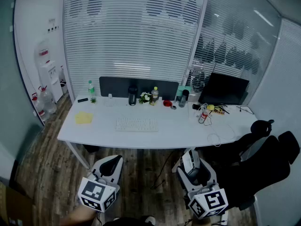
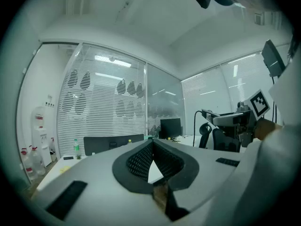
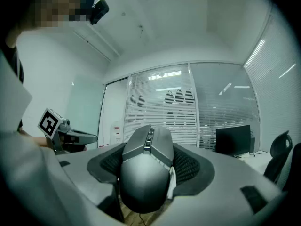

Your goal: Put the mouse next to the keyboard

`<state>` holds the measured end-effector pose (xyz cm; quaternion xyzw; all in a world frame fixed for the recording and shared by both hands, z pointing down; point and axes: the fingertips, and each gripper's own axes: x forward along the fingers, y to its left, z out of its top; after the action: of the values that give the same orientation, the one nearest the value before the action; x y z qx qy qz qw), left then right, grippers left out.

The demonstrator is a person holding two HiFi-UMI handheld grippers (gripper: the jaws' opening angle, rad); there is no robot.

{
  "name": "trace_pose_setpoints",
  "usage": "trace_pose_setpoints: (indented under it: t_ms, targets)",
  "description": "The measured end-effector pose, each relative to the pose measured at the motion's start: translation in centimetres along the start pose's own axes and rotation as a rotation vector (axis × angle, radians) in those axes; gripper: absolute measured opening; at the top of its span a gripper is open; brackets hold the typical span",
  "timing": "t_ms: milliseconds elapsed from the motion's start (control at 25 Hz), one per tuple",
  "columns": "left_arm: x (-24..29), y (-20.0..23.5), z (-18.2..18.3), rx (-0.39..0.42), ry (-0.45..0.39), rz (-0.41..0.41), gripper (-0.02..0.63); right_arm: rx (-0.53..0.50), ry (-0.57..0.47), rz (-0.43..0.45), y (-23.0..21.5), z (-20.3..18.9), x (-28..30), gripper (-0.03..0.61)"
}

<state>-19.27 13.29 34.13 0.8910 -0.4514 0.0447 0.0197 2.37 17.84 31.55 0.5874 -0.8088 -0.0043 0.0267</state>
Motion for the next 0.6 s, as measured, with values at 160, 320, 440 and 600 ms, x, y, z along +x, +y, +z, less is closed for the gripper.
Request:
trace_pose_setpoints:
  t_ms: [160,320,440,600]
  targets:
    - [-0.05,0.38,0.0,-0.026,-0.002,0.033,0.028,0.0,0.001,0.002,-0.39,0.12,-0.03,0.302]
    - [-0.1,0.6,0.12,-0.031,-0.002,0.043,0.028,0.0,0.007,0.01,-0.42,0.05,0.15,0.302]
    - [-0.09,0.67,0.1,-0.025,-0.008,0.061,0.028,-0.002,0.005,0.017,-0.47,0.1,0.24,0.302]
    - [0.04,0.75,0.08,-0.022,-0.009,0.077,0.028,-0.004,0.023,0.008,-0.89,-0.1,0.4,0.302]
